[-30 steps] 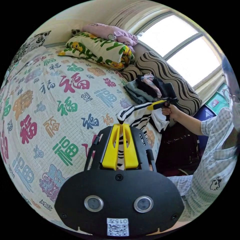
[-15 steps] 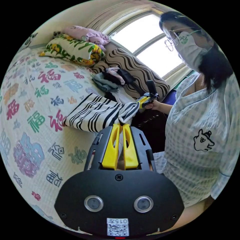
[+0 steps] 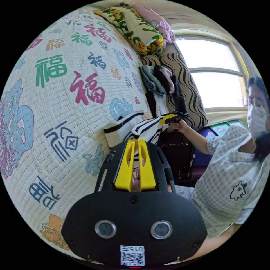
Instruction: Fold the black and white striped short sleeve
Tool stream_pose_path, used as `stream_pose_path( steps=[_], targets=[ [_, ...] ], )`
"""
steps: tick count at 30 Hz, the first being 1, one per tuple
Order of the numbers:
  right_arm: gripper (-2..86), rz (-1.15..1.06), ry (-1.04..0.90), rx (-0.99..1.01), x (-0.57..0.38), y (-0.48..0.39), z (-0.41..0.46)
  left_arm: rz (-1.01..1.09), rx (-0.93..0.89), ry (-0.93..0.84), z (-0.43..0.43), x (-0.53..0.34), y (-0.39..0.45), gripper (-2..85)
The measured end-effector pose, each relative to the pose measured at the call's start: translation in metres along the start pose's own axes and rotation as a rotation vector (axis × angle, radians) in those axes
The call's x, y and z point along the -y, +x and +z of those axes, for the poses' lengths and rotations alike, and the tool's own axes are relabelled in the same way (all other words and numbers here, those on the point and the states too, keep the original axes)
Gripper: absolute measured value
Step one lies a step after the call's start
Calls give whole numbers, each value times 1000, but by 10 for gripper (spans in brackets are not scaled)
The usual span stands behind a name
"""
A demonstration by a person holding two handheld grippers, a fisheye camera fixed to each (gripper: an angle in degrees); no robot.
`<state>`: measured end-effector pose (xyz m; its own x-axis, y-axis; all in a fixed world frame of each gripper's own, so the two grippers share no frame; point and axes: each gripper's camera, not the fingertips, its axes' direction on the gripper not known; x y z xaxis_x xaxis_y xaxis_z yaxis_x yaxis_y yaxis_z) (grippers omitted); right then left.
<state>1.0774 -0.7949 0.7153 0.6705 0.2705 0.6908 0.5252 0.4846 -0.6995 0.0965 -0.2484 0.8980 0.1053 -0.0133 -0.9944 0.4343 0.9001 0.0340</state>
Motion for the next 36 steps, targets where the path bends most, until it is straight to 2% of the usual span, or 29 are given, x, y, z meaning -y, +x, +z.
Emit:
stream_pose_path(
  steps=[4,7,10,13,16,18,20,22,26,28,30,33,36],
  targets=[
    [35,67,-68,-10,62,47,13,-174,40,-17,7,42,-69,14],
    [42,116,-102,40,78,71,21,-200,32,-5,6,52,-84,25],
    [28,174,-5,38,67,79,8,-240,17,56,-9,43,-84,45],
    [11,227,153,-50,40,75,-15,-214,110,124,-33,28,-61,54],
    [1,93,183,-110,25,41,-11,-77,230,29,-22,27,-18,56],
    [-6,2,60,-157,28,20,25,-22,240,-64,5,32,-6,54],
    [-8,7,-23,-240,29,23,55,-15,323,-194,42,39,-14,27],
    [-8,24,-98,-309,24,38,81,13,397,-219,52,39,-26,16],
    [1,151,-9,-277,2,62,73,-48,348,-221,40,40,-44,23],
    [33,245,63,-265,-11,71,58,-90,315,-167,23,36,-51,48],
    [103,321,126,-145,-30,94,42,-153,274,-98,7,29,-64,81],
    [139,371,109,-50,-42,125,47,-248,215,-52,-1,17,-96,110],
    [140,354,101,15,-52,139,49,-326,-28,-25,15,12,-132,119]
  ],
)
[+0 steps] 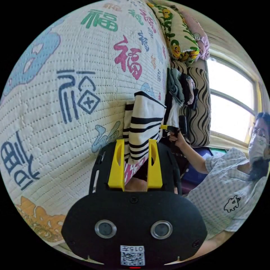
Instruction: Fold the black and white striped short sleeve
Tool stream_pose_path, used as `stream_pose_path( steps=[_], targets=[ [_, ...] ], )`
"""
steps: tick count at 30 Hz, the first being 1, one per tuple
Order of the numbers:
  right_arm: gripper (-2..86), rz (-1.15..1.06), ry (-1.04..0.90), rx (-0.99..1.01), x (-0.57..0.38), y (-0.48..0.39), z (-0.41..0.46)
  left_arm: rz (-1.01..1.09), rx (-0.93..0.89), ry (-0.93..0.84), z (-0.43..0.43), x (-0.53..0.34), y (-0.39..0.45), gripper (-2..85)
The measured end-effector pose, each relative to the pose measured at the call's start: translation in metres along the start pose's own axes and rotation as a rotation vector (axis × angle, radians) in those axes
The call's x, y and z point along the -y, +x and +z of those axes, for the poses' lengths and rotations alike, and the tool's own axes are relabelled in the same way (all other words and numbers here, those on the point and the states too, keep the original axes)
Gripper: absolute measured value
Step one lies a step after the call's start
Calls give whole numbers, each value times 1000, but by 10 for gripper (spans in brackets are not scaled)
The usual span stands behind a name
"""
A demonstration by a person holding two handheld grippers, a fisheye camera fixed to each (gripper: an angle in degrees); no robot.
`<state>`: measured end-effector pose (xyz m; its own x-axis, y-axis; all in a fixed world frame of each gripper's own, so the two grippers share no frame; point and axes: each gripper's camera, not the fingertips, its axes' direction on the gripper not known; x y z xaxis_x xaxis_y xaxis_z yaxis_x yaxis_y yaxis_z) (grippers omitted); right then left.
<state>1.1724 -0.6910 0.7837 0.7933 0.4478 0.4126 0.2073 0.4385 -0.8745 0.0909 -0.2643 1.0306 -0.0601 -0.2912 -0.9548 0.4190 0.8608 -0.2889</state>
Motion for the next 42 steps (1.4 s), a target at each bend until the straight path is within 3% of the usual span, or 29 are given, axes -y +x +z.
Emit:
stream_pose_path(
  steps=[4,6,13,17,22,34,42],
  targets=[
    [131,-10,4,56,-15,18,0,-7,-63,-48,23,19,-21,124],
    [130,-23,9,181,-23,30,2,-15,-103,-41,24,23,-28,128],
    [102,-37,-54,25,-44,48,22,13,-155,-6,46,43,-46,125],
    [62,1,-68,139,-68,64,42,28,-83,-26,77,58,-40,114],
    [35,134,8,105,-111,70,57,-16,-21,7,95,57,-36,80],
    [22,10,287,196,-351,-25,-17,259,-13,14,45,-12,124,74],
    [23,-80,464,156,-464,-32,-81,376,-47,36,85,-9,201,74]
  ],
)
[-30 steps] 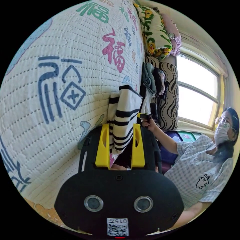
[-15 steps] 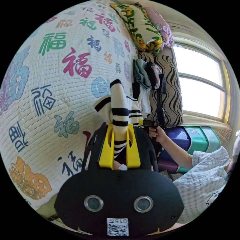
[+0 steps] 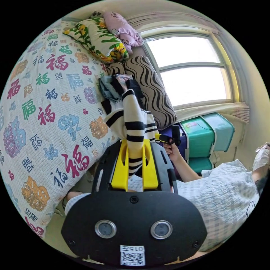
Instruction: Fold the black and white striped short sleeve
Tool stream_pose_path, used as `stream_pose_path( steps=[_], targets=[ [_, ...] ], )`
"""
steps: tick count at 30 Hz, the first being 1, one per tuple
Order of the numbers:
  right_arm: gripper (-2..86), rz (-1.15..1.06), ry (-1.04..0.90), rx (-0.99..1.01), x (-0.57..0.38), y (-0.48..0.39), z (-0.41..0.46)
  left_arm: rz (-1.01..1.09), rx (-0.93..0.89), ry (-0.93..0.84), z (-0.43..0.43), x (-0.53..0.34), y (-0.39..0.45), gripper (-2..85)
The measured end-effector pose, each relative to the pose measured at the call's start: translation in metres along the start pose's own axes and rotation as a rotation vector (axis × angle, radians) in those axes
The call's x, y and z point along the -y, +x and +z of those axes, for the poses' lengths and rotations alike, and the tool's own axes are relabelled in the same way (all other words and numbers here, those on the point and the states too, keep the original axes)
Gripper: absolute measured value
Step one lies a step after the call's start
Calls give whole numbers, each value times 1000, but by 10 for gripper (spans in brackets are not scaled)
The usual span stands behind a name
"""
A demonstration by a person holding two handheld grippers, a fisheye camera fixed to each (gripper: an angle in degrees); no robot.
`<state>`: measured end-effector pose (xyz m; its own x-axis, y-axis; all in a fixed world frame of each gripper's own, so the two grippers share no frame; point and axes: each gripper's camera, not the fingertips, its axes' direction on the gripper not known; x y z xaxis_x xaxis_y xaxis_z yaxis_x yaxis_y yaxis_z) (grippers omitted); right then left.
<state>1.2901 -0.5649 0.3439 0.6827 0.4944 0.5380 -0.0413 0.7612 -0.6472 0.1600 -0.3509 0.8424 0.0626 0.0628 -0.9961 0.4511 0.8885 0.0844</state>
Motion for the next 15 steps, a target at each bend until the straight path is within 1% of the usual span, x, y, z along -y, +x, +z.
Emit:
stream_pose_path(
  steps=[4,6,10,13,15],
  targets=[
    [26,-79,37,-91,13,6,-58,27,-44,61,64,54,22,75],
    [28,-121,58,-172,28,14,-100,27,-67,95,98,84,29,75],
    [30,-161,64,-310,57,27,-169,35,-126,164,197,162,51,75],
    [35,-183,71,-435,85,39,-225,4,-190,219,271,217,68,76],
    [44,-187,118,-544,111,50,-267,1,-215,240,315,254,79,78]
  ],
)
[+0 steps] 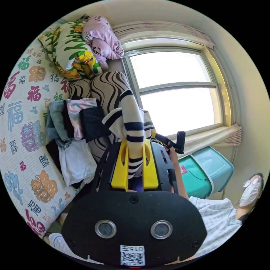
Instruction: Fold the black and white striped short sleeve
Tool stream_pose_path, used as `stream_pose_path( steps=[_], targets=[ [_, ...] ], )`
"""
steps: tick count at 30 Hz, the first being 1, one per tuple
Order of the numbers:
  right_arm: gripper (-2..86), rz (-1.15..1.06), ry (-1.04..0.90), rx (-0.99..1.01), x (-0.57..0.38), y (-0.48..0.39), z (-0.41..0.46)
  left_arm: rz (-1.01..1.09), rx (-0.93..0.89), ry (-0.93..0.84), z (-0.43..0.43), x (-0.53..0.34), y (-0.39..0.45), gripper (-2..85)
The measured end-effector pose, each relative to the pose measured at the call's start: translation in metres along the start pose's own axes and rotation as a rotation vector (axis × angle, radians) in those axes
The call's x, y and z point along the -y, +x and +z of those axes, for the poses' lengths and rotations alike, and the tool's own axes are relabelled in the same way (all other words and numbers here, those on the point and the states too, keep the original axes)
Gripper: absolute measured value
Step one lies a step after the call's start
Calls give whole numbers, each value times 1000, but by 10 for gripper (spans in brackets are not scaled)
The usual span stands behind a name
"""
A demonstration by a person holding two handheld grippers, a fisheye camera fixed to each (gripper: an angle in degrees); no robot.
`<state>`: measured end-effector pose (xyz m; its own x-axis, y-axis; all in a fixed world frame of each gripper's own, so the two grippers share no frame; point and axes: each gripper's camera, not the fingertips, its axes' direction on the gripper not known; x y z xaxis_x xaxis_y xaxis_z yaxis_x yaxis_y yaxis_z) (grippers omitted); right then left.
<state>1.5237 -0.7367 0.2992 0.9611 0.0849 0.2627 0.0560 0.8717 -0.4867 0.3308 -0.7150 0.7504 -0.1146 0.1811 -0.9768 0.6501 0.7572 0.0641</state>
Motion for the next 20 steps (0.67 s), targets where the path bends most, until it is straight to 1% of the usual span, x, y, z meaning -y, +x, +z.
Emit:
stream_pose_path(
  steps=[2,3,5,7,9,10,12,14,15,16,17,18,20],
  targets=[
    [59,29,45,-79,17,27,-13,33,0,4,68,34,-3,83],
    [66,76,56,-145,24,46,-15,49,24,0,82,41,-4,84],
    [69,168,10,-220,25,75,-9,64,165,-11,131,54,-17,89],
    [69,187,16,-244,9,93,1,96,225,-48,161,51,-29,83],
    [75,207,-5,-230,-28,113,27,150,295,-129,191,41,-43,83],
    [76,220,-14,-219,-38,118,35,162,364,-205,213,33,-55,83],
    [82,276,-49,-135,-80,136,68,185,447,-309,245,18,-74,92],
    [87,332,-84,-107,-110,148,93,198,563,-431,288,-2,-98,110],
    [90,365,-133,-110,-127,156,112,199,588,-462,299,-8,-104,111],
    [92,380,-164,-113,-136,161,121,202,612,-531,321,-19,-116,113],
    [97,407,-230,-126,-151,170,141,195,613,-598,343,-30,-128,114],
    [103,445,-300,-151,-166,181,159,188,613,-628,353,-36,-135,114],
    [105,502,-370,-177,-184,197,181,153,618,-715,387,-59,-159,114]
  ],
)
